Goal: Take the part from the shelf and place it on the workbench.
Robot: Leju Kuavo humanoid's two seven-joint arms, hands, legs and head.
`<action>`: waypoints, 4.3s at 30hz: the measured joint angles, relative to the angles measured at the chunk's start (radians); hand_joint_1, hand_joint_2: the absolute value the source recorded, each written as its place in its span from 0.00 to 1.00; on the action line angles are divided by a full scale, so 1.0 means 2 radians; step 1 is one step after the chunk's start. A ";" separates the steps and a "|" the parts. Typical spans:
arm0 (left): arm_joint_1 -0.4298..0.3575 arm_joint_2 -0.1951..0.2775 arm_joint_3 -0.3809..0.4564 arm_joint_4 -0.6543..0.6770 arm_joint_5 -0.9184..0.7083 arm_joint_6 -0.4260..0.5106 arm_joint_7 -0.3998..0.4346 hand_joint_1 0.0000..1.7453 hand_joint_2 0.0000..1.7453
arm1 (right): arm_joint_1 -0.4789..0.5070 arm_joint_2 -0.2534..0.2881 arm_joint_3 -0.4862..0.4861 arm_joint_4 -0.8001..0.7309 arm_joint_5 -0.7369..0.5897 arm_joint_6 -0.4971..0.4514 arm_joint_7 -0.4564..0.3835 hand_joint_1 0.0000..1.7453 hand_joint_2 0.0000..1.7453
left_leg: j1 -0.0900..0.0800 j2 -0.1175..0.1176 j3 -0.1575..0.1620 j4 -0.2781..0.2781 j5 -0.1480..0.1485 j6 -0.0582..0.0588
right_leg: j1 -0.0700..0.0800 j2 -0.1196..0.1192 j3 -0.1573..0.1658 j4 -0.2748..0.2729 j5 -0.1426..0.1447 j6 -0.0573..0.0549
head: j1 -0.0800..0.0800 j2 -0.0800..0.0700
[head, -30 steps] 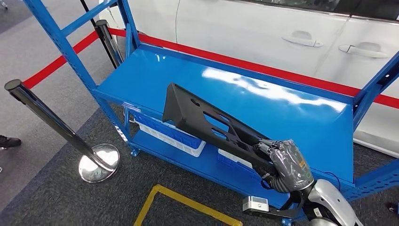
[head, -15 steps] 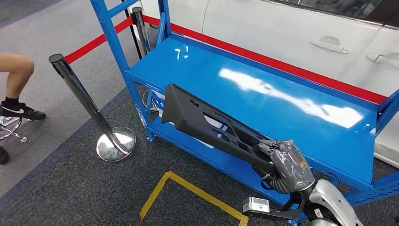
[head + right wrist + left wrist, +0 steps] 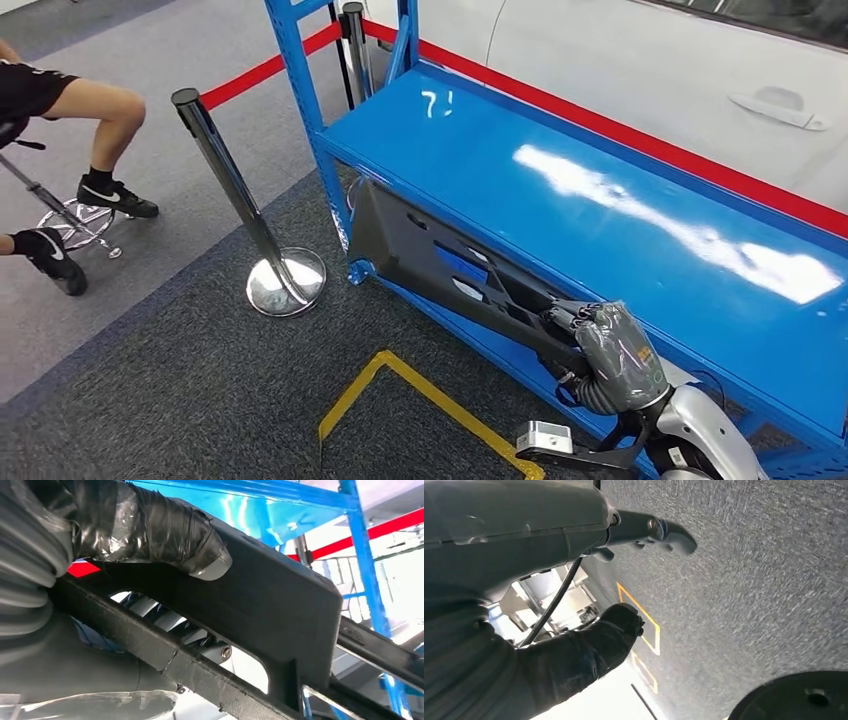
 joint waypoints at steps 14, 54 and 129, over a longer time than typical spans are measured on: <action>0.003 -0.001 -0.010 0.000 -0.009 -0.008 -0.037 0.00 1.00 | -0.001 0.000 -0.002 0.000 0.004 0.002 -0.001 1.00 1.00 | 0.004 0.012 0.041 -0.096 0.061 0.019 | -0.003 -0.023 -0.005 0.033 -0.029 0.025 | 0.000 0.000; 0.001 -0.008 -0.010 0.000 0.006 -0.006 -0.016 0.00 1.00 | -0.025 0.009 0.000 -0.009 -0.015 0.031 0.000 1.00 1.00 | 0.000 -0.052 0.020 -0.074 0.062 0.017 | -0.007 0.050 -0.002 0.019 -0.009 0.023 | -0.001 0.000; -0.001 -0.014 -0.002 0.008 0.061 -0.008 0.050 0.00 1.00 | 0.022 -0.029 -0.083 -0.050 -0.034 -0.003 -0.010 1.00 1.00 | -0.001 0.028 -0.010 -0.036 0.061 0.008 | 0.004 -0.039 0.021 0.001 -0.024 0.008 | -0.005 0.000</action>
